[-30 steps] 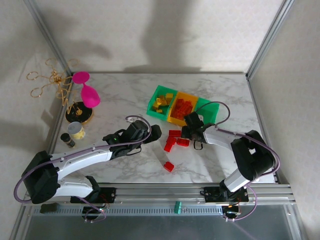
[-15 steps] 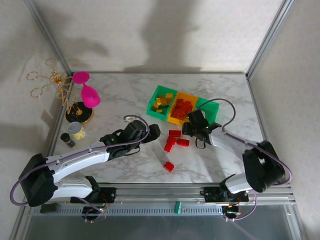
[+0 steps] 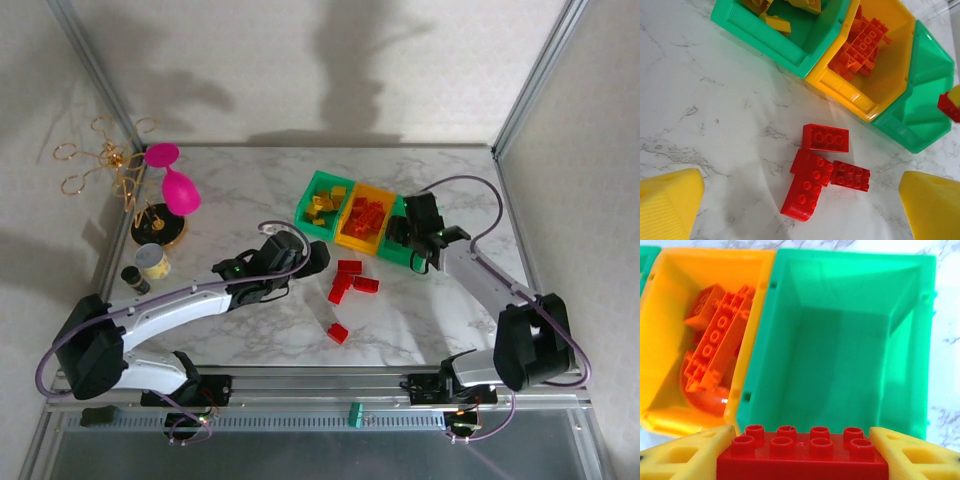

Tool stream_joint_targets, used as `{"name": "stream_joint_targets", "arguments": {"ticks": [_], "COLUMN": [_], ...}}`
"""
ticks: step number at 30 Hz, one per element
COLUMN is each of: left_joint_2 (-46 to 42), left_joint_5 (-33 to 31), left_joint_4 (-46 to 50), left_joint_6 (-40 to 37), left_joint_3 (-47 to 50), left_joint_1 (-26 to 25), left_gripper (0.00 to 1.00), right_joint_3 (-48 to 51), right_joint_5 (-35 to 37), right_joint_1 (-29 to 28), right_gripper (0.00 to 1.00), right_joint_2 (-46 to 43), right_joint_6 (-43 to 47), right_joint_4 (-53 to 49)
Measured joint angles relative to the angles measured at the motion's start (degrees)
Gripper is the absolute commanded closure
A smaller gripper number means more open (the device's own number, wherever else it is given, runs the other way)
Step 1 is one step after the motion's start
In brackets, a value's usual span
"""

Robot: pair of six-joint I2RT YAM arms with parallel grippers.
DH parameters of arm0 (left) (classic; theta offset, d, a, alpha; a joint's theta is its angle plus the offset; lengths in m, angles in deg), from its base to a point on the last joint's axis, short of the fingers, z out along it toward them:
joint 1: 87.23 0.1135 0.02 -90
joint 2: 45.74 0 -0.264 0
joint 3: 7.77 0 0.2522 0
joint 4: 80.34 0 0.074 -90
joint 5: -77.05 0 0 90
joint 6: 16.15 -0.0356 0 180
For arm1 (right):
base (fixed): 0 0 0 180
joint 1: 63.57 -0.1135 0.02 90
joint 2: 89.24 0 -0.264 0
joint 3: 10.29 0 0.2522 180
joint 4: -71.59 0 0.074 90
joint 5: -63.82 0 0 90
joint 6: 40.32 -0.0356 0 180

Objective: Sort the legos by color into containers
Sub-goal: Place the lego in the container, then pick up the lego from the center of the table.

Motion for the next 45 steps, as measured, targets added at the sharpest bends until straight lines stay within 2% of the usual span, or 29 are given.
{"name": "stream_joint_targets", "arguments": {"ticks": [7, 13, 20, 25, 28, 33, 40, 45], "left_joint_2": [3.1, 4.2, 4.3, 4.0, 2.3, -2.5, -6.1, -7.9], "left_joint_5": [0.0, 0.0, 0.0, 0.0, -0.2, -0.6, -1.6, -2.2], "left_joint_4": [-0.7, -1.0, -1.0, -0.9, -0.9, -0.3, 1.4, 2.1], "left_joint_6": [-1.1, -1.7, -1.8, -1.8, -1.5, -0.5, 2.2, 4.3], "left_joint_3": [-2.8, -3.5, -3.5, -3.4, -2.2, 1.1, 5.2, 7.8], "left_joint_1": [0.0, 0.0, 0.1, 0.1, 0.1, 0.1, 0.1, 0.1], "left_gripper": [0.0, 0.0, 0.0, 0.0, 0.0, 0.0, 0.0, 0.0], "right_joint_3": [-5.3, -10.5, -11.2, -10.7, -8.7, -3.0, 7.6, 11.4], "right_joint_5": [2.0, 2.8, 2.8, 2.4, 2.2, 0.4, -2.4, -3.8], "right_joint_1": [3.5, 4.3, 4.3, 3.9, 1.7, -5.5, -12.7, -16.2], "right_gripper": [0.39, 0.3, 0.22, 0.21, 0.2, 0.16, 0.14, 0.12], "right_joint_2": [9.5, 15.1, 13.0, 8.2, 4.0, -1.3, -5.7, -5.8], "right_joint_6": [2.0, 3.4, 4.7, 4.8, 4.8, 3.6, -3.6, -8.3], "right_joint_4": [1.7, 2.1, 0.9, -1.0, -1.9, -3.5, -5.0, -4.3]}}
